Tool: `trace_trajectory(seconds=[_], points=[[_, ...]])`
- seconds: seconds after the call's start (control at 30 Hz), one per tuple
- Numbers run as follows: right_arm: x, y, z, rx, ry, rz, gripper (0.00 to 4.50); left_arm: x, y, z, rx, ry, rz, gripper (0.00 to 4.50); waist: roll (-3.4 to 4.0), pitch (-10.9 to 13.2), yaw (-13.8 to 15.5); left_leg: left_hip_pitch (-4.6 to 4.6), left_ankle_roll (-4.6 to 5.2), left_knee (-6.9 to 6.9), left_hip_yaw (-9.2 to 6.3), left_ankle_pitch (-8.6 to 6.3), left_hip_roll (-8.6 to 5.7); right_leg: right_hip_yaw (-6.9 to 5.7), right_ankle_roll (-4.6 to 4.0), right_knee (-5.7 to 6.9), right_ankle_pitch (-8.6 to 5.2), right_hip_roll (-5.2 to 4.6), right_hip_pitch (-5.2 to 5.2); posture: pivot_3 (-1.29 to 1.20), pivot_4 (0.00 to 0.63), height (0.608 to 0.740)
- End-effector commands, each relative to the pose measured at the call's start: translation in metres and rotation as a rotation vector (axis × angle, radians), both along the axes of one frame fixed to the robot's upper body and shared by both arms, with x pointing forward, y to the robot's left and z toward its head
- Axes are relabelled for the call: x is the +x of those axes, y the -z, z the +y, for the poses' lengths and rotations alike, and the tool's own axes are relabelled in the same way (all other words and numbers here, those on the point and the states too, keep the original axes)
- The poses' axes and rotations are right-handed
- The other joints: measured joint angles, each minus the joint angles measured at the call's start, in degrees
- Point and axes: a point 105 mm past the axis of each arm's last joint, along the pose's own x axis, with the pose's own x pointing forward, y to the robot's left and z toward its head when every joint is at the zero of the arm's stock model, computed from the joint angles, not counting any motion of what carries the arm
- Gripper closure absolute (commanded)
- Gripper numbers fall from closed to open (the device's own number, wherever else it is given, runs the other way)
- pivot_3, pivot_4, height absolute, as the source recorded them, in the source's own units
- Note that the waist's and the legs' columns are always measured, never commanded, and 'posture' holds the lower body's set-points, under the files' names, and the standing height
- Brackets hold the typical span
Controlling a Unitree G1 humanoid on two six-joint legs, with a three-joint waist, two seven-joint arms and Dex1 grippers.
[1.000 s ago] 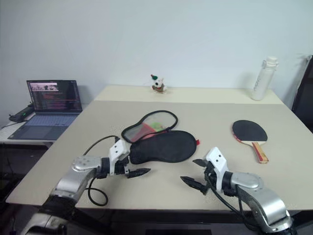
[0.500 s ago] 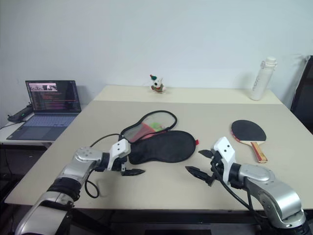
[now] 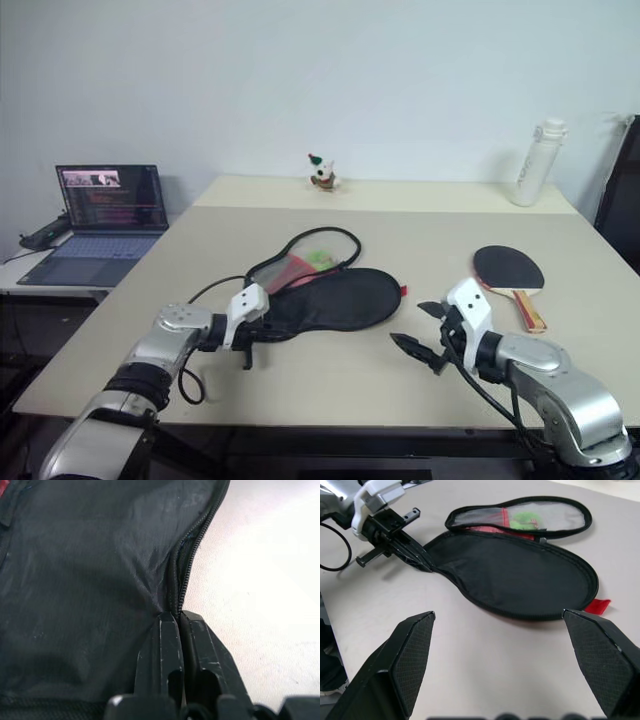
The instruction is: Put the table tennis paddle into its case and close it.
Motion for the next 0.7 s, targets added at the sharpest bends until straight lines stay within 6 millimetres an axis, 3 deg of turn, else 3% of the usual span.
trace_trajectory(seconds=[0.03, 0.33, 0.47, 0.57, 0.7], points=[[0.0, -0.012, -0.005, 0.0, 0.013, -0.059, 0.0, -0.011, 0.004, -0.045, -0.078, 0.05, 0.019, 4.48, 0.02, -0.01, 0.46, -0.02, 0.0, 0.02, -0.03, 0.0, 0.02, -0.01, 0.01, -0.02, 0.0, -0.03, 0.01, 0.0, 0.15, 0.74], [0.002, -0.015, -0.019, -0.02, 0.048, -0.064, 0.0, -0.021, -0.006, -0.143, -0.2, 0.087, 0.054, 4.48, 0.0, -0.01, 1.13, -0.12, 0.01, 0.24, 0.07, 0.0, -0.12, 0.04, 0.3, -0.12, 0.12, -0.15, 0.05, 0.0, 0.15, 0.74], [0.004, -0.015, -0.025, -0.032, 0.066, -0.065, 0.0, -0.02, -0.005, -0.173, -0.197, 0.091, 0.052, 4.48, -0.01, -0.01, 1.15, -0.11, 0.01, 0.23, 0.02, 0.0, -0.16, -0.01, 0.29, -0.1, 0.12, 0.07, 0.04, 0.0, 0.15, 0.74], [0.005, -0.017, -0.028, -0.024, 0.084, -0.063, 0.0, -0.02, -0.005, -0.177, -0.194, 0.094, 0.055, 4.48, 0.0, -0.01, 0.8, -0.1, 0.01, 0.22, 0.07, 0.0, -0.15, 0.02, 0.29, -0.11, 0.12, 0.09, 0.03, 0.0, 0.15, 0.74], [0.008, -0.011, -0.033, 0.011, 0.148, -0.01, 0.0, -0.02, -0.007, -0.155, -0.186, 0.08, 0.029, 3.47, 0.0, -0.01, -0.26, -0.07, 0.0, 0.14, 0.16, 0.0, -0.11, 0.1, 0.28, -0.11, 0.12, 0.1, -0.02, 0.0, 0.15, 0.74]])
